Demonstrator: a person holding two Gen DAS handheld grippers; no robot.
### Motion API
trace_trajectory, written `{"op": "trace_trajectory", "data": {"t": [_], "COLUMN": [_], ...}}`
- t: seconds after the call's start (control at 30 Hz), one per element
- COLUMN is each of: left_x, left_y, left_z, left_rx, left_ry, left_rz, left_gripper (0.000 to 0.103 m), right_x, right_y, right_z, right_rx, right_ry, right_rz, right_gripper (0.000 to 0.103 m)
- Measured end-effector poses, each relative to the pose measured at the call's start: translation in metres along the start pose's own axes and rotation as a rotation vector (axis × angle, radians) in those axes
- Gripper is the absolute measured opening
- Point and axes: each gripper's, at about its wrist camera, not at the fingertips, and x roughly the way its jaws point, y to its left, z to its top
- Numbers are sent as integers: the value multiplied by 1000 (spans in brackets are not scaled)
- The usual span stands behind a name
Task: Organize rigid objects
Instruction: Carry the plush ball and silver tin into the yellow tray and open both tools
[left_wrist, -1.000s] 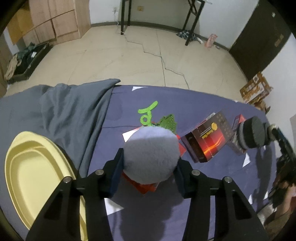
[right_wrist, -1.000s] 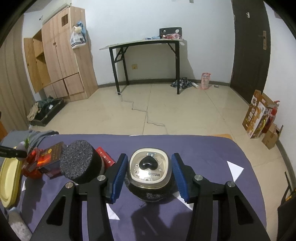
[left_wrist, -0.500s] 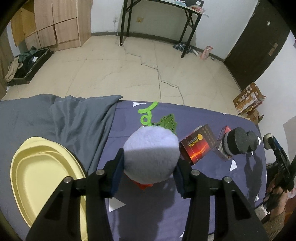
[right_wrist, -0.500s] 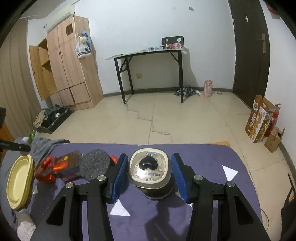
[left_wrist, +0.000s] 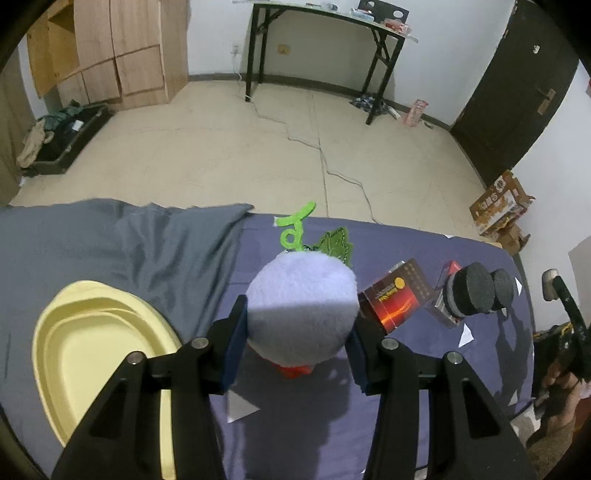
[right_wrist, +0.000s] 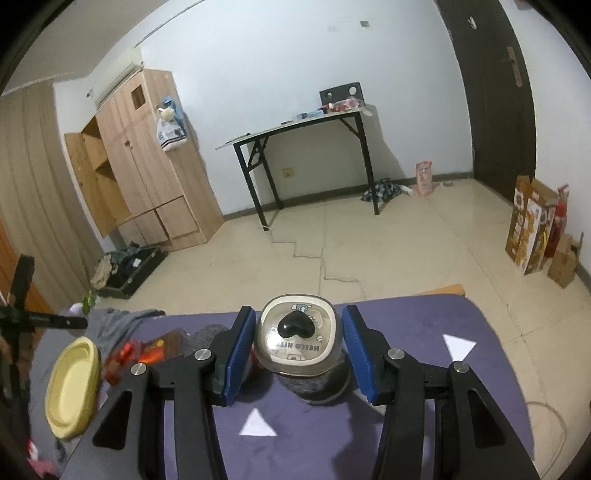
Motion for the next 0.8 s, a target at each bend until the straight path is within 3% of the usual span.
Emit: {"op": "trace_trajectory", "data": {"t": [0.1,0.17,0.3,0.47,0.6,0.63,0.8], "left_x": [-29,-51,-94,-101,-59,-48,9], "left_y": [19,35,78,143,189,196,236], "left_z": [7,11,11,-18,-65,-75,-113], "left_rx": [-7,9,72,26,-15,-24,-132], "left_ry": [-28,-56,-84,-66,25,46,143], "left_rz": [-16,12,95,132,166,178,186], "left_gripper": [49,49,49,50,50,50,50], "right_x": [-5,-13,-23,-11,25,39,82], "right_y": [23,52,136,244,332,357,419], "right_z": [1,6,22,5,-58,-86,-174], "right_rx": [-49,-135,-210,-271,-391,-443,-582], "right_ry": [-4,-4,-1,72,220,277,422], "right_rz": [21,57,222,406,500,507,514], "right_gripper": [48,48,48,48,48,48,48]}}
